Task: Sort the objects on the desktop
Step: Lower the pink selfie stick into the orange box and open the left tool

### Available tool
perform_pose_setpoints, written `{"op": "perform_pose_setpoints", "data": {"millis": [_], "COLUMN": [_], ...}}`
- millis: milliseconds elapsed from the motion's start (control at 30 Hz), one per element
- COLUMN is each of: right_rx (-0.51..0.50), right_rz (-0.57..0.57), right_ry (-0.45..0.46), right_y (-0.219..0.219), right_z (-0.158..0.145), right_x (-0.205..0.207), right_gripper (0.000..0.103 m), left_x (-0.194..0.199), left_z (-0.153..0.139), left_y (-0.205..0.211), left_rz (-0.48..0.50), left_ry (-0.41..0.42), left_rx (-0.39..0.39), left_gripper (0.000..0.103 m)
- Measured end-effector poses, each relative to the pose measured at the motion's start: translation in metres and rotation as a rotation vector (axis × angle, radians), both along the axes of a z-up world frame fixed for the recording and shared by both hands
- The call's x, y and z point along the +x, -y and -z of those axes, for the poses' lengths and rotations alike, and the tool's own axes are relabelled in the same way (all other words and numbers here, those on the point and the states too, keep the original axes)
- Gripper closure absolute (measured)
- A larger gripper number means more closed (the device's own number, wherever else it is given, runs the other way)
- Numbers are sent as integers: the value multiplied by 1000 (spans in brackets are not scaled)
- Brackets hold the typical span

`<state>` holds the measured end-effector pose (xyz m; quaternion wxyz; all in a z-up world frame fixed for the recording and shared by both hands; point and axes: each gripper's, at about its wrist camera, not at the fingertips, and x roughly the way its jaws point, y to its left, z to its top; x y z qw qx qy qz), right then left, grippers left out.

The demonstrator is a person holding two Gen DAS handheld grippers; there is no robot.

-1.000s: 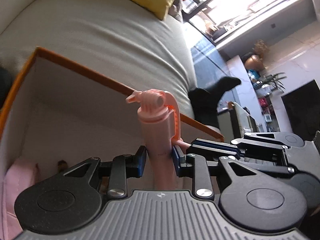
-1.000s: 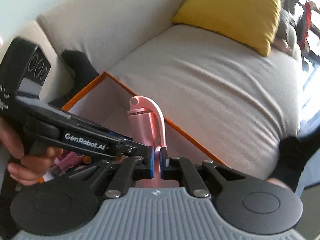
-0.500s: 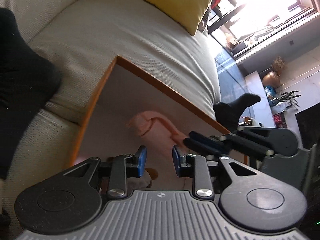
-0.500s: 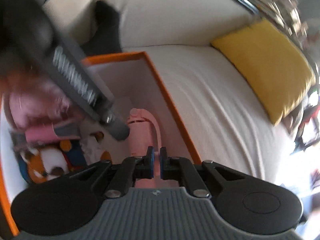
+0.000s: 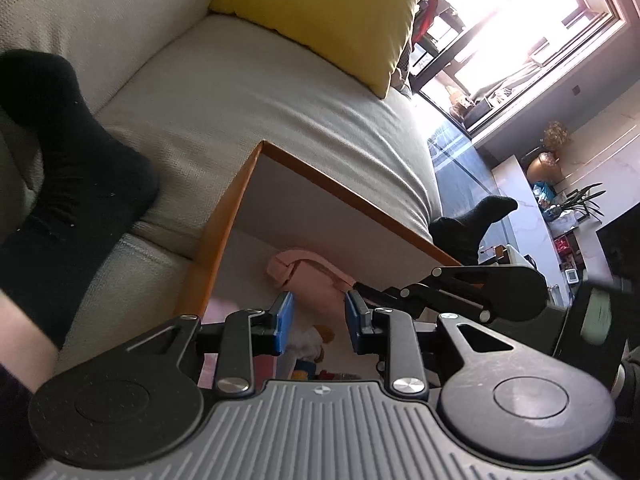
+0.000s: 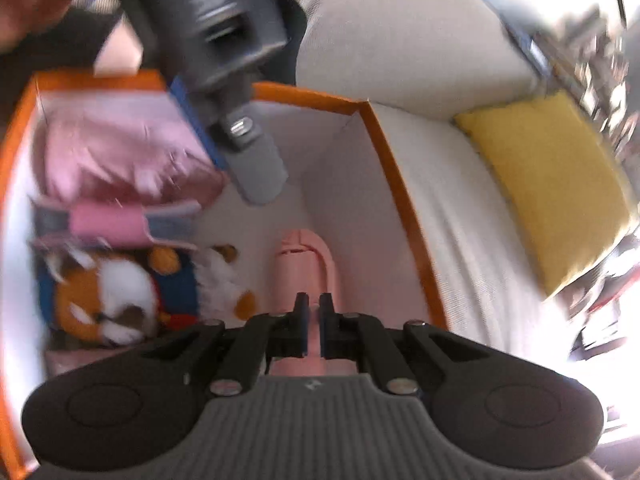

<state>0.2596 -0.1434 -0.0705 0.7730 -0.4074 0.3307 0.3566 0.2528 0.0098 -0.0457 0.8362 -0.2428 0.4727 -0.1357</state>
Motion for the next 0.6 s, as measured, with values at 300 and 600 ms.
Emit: {"op": "perform_pose_setpoints", "data": {"millis": [300,600], "right_rx": [170,129], "right_rz": [244,374], "right_ry": [-425,-469], "right_y": [37,50], "right_z": [-6,30], "right_x": [38,53], "right_gripper": [94,94], "left_x": [-11,-12], "left_z": [-5,-3], "left_y": [-6,-2], "left_rz": [-5,0], "left_ry": [16,15], "left_rx": [-13,-4], "left_gripper": [72,72]}}
